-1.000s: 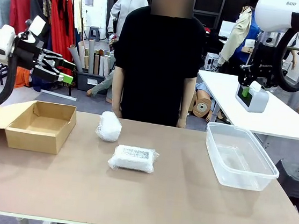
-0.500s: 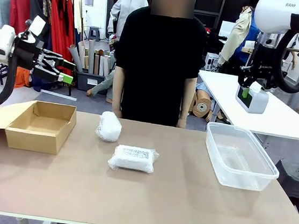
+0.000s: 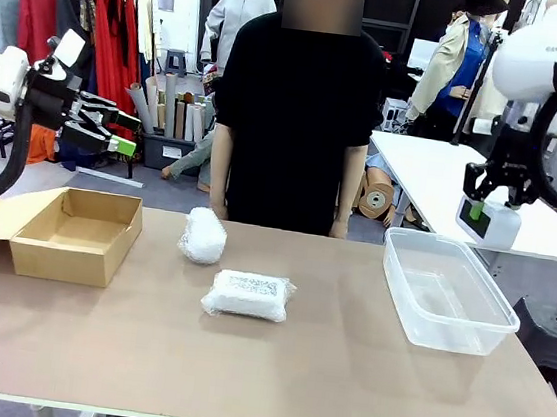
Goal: Separate and place wrapped and unwrapped clocks.
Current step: If the picked Digital clock is wrapped, place it in the Package Box ; if not, place it in the Organizing box, then pick up the Digital clock indicated by the person.
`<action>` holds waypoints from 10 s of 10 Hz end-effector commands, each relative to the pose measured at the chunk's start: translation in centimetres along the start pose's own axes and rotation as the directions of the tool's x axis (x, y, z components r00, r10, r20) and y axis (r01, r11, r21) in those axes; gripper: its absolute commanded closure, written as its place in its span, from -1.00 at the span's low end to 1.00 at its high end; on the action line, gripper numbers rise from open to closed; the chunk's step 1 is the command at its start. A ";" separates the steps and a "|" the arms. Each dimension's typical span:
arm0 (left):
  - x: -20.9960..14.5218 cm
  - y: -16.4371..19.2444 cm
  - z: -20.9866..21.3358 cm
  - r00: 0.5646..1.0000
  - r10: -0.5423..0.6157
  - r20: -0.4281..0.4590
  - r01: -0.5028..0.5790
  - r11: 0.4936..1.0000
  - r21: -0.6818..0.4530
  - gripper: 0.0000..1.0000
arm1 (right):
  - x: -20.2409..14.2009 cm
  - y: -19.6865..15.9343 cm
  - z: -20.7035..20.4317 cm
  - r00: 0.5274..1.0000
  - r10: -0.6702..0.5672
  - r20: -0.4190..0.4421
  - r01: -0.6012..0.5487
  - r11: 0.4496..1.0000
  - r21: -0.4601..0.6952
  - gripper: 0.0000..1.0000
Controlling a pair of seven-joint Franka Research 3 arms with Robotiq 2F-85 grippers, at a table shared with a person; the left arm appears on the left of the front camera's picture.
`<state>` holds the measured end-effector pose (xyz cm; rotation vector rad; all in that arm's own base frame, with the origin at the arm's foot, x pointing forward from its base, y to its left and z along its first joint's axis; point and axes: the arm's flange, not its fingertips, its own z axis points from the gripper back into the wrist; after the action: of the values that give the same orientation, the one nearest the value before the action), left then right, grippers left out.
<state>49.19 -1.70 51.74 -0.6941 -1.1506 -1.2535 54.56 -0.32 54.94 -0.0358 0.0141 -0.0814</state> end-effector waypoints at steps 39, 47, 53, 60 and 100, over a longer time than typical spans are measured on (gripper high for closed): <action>0.2 -0.1 0.0 1.000 -0.004 -0.003 0.004 1.000 0.009 -1.00 | 5.7 -0.3 -19.0 0.968 0.102 0.228 -0.107 0.994 0.010 -1.00; 0.2 -0.1 0.0 1.000 -0.004 -0.003 0.004 1.000 0.009 -1.00 | 5.3 0.2 -19.6 0.967 0.097 0.235 -0.097 0.995 -0.009 -1.00; 0.2 -0.1 0.0 1.000 -0.004 -0.003 0.004 1.000 0.009 -1.00 | 3.3 0.0 -10.6 0.911 0.280 0.302 -0.333 0.933 0.138 -1.00; 0.2 -0.1 0.0 1.000 -0.004 -0.003 0.004 1.000 0.009 -1.00 | 2.4 -5.4 -0.6 0.485 0.545 0.684 -0.873 0.345 0.344 -1.00; 0.2 -0.1 0.0 1.000 -0.004 -0.003 0.004 1.000 0.009 -1.00 | 1.6 -10.1 -4.5 0.122 0.380 0.917 -0.992 0.059 0.107 -1.00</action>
<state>49.18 -1.69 51.73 -0.6940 -1.1505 -1.2532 55.35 -10.74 50.67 0.8814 -0.8523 1.1941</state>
